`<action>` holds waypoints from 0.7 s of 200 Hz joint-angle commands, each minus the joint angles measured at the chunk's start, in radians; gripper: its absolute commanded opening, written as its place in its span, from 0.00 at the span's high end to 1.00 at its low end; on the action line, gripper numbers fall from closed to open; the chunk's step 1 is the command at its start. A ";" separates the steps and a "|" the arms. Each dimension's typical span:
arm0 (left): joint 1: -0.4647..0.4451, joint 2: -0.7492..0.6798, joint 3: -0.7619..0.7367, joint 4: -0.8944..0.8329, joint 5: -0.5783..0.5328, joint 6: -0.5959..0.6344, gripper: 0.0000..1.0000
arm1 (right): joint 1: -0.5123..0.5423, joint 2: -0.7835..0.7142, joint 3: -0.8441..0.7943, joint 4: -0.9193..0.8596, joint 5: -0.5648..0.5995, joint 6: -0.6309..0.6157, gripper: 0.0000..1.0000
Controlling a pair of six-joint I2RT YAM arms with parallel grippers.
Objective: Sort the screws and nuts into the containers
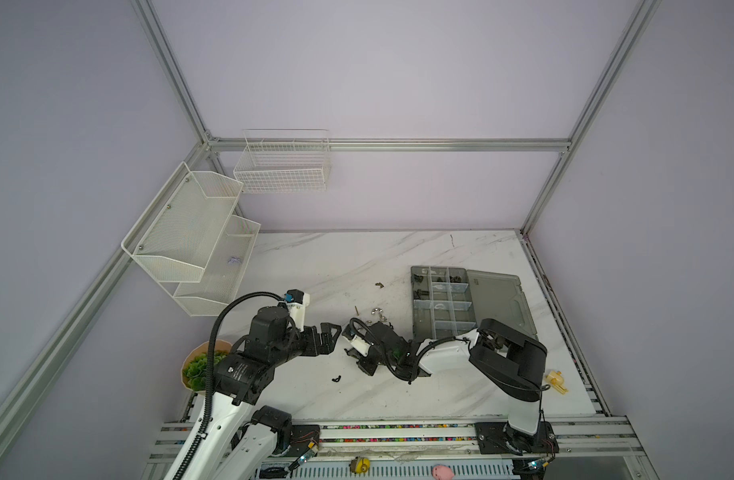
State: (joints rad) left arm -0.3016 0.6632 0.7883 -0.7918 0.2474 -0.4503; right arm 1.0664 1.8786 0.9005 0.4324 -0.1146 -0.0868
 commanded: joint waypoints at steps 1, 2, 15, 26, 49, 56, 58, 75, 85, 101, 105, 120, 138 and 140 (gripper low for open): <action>0.007 -0.012 0.048 0.044 0.010 0.013 0.00 | -0.085 -0.103 -0.066 0.124 0.010 0.073 0.99; 0.007 -0.012 0.046 0.046 0.011 0.013 0.00 | -0.098 -0.110 -0.074 0.133 0.004 0.083 0.99; 0.010 -0.012 0.028 0.070 0.033 0.018 0.00 | -0.169 -0.146 -0.114 0.181 -0.040 0.136 0.99; 0.014 -0.008 0.021 0.081 0.051 0.024 0.00 | -0.220 -0.178 -0.145 0.220 -0.078 0.171 0.99; 0.014 0.008 -0.013 0.135 0.117 0.049 0.00 | -0.259 -0.238 -0.201 0.274 -0.087 0.181 0.99; 0.015 0.016 -0.025 0.155 0.156 0.054 0.00 | -0.268 -0.261 -0.212 0.280 -0.091 0.183 1.00; 0.016 0.018 -0.027 0.161 0.166 0.055 0.00 | -0.271 -0.266 -0.217 0.285 -0.092 0.184 1.00; 0.016 0.050 -0.036 0.180 0.244 0.063 0.00 | -0.291 -0.322 -0.248 0.302 -0.050 0.195 1.00; 0.016 0.076 -0.040 0.195 0.293 0.070 0.00 | -0.317 -0.340 -0.258 0.298 -0.007 0.214 0.99; 0.016 0.122 -0.038 0.209 0.371 0.092 0.00 | -0.388 -0.359 -0.244 0.242 0.044 0.274 0.99; 0.016 0.134 -0.035 0.207 0.388 0.099 0.00 | -0.411 -0.361 -0.236 0.227 0.051 0.290 0.99; 0.016 0.165 -0.026 0.199 0.421 0.113 0.00 | -0.504 -0.354 -0.175 0.138 0.072 0.356 0.99; 0.015 0.167 -0.025 0.198 0.421 0.114 0.01 | -0.589 -0.293 -0.043 0.000 0.119 0.378 0.99; 0.016 0.165 -0.026 0.199 0.419 0.114 0.00 | -0.595 -0.285 -0.028 -0.014 0.125 0.379 0.99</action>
State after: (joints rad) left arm -0.2901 0.8413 0.7849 -0.6365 0.5842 -0.3733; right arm 0.5606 1.5455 0.7273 0.5770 -0.0818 0.2070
